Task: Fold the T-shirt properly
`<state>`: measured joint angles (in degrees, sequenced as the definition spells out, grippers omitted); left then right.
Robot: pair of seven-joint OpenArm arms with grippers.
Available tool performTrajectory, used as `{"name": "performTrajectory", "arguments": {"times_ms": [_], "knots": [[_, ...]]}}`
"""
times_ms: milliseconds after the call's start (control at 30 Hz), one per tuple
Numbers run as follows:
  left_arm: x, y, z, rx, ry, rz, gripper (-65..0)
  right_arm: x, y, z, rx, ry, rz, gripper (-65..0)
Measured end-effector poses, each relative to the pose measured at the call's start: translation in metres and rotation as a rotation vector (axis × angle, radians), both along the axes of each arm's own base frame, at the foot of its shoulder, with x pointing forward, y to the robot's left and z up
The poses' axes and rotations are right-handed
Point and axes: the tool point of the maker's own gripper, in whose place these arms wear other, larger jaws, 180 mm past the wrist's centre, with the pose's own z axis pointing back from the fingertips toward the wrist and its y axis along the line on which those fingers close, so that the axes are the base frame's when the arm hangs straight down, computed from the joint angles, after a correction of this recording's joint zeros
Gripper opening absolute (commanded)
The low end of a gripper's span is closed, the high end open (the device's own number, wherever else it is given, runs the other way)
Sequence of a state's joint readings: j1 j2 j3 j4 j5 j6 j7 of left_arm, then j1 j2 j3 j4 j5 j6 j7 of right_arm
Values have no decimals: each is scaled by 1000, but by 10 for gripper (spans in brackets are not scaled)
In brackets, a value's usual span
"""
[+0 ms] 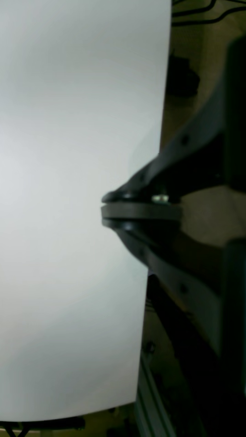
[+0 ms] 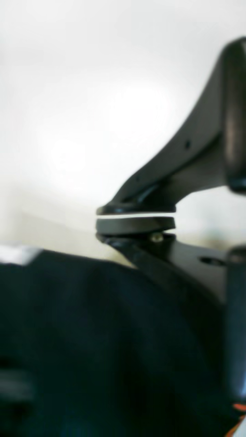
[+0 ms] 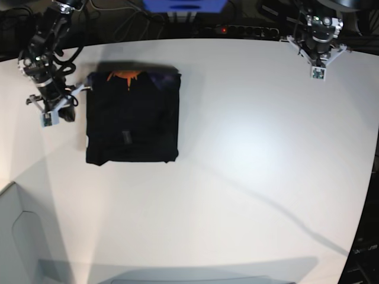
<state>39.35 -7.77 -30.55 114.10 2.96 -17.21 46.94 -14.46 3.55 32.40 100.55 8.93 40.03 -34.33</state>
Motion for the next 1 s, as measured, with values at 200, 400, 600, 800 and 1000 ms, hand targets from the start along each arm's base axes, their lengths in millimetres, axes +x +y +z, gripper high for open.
{"name": "performTrajectory", "arguments": {"times_ms": [200, 400, 600, 800, 1000], "knots": [[-25, -13, -7, -86, 40, 7, -650, -28, -28, 31, -100, -36, -85, -650], [-87, -23, -17, -162, 178, 30, -650, -90, -27, 17, -144, 101, -55, -650], [-113, -30, -19, -192, 231, 46, -650, -155, -27, -5, -151, 282, -42, -650], [-124, -39, -25, -220, 250, 80, -650, -214, -32, -13, -158, 428, -58, -650], [-137, -62, -73, -315, 339, 104, -650, -241, -14, -23, -106, 494, -44, -650]]}}
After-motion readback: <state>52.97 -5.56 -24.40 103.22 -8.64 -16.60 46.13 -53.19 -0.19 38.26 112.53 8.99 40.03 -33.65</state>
